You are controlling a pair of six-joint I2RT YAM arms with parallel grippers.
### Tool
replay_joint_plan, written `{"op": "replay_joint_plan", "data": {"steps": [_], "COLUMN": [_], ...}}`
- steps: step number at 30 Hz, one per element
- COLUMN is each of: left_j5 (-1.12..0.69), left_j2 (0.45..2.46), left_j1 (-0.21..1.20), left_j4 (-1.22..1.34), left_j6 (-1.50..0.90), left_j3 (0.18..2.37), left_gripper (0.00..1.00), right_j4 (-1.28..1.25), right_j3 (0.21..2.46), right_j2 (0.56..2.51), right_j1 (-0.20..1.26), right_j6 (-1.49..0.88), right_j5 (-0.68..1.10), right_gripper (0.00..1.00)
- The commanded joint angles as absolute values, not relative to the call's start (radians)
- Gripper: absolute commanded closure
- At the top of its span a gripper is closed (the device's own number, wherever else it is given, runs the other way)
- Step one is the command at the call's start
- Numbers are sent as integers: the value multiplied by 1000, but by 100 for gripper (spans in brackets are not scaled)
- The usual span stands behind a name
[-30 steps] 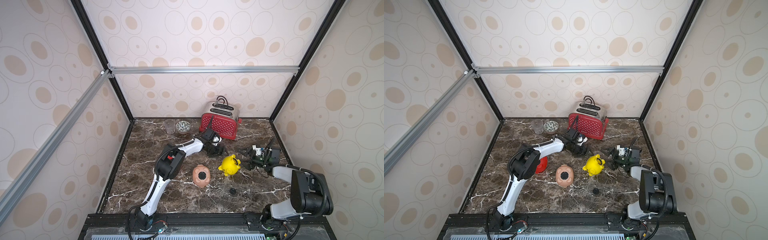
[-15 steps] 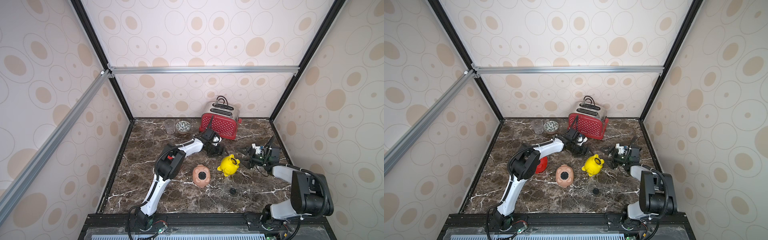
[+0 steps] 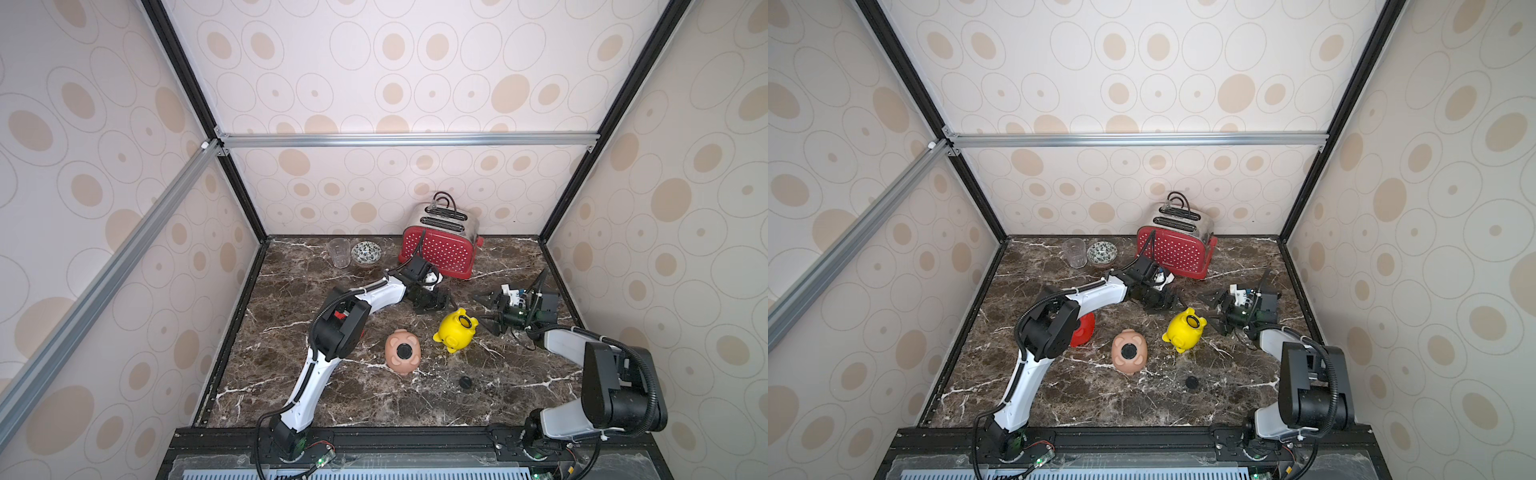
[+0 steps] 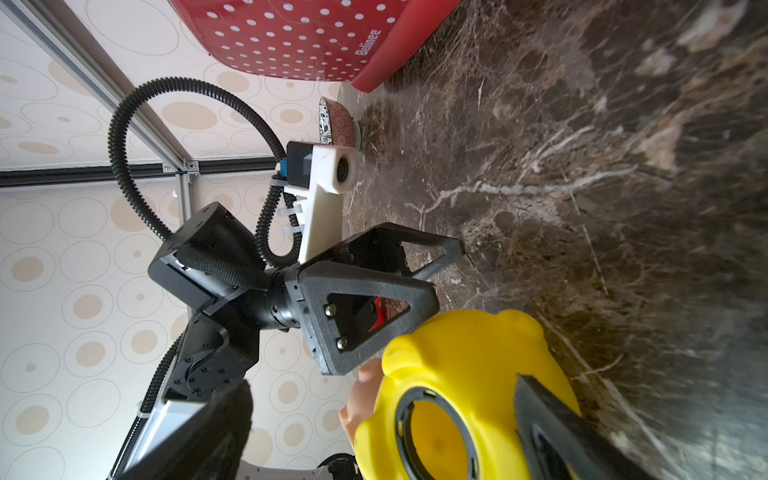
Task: Close piggy banks
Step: Turn over the piggy bank at the center of the board.
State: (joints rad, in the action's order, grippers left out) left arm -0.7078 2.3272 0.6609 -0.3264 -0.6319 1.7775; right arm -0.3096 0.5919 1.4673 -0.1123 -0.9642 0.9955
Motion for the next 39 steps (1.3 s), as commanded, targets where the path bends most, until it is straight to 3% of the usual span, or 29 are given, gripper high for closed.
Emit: {"op": "replay_joint_plan", "data": {"steps": [1, 39], "left_j5": [-667, -632], "left_j2": [2332, 2262], "left_j1": [651, 605], "left_j4": [-356, -366], "left_j6": [-624, -606], "left_j3": [1778, 1746], "left_gripper": [12, 5], "right_j4": [-296, -235], "right_j3": [613, 627], "right_j2": [1454, 1440], "right_j1": [-106, -91], "right_j6": [-967, -925], "right_j5": [1006, 1005], "right_gripper": [0, 0]}}
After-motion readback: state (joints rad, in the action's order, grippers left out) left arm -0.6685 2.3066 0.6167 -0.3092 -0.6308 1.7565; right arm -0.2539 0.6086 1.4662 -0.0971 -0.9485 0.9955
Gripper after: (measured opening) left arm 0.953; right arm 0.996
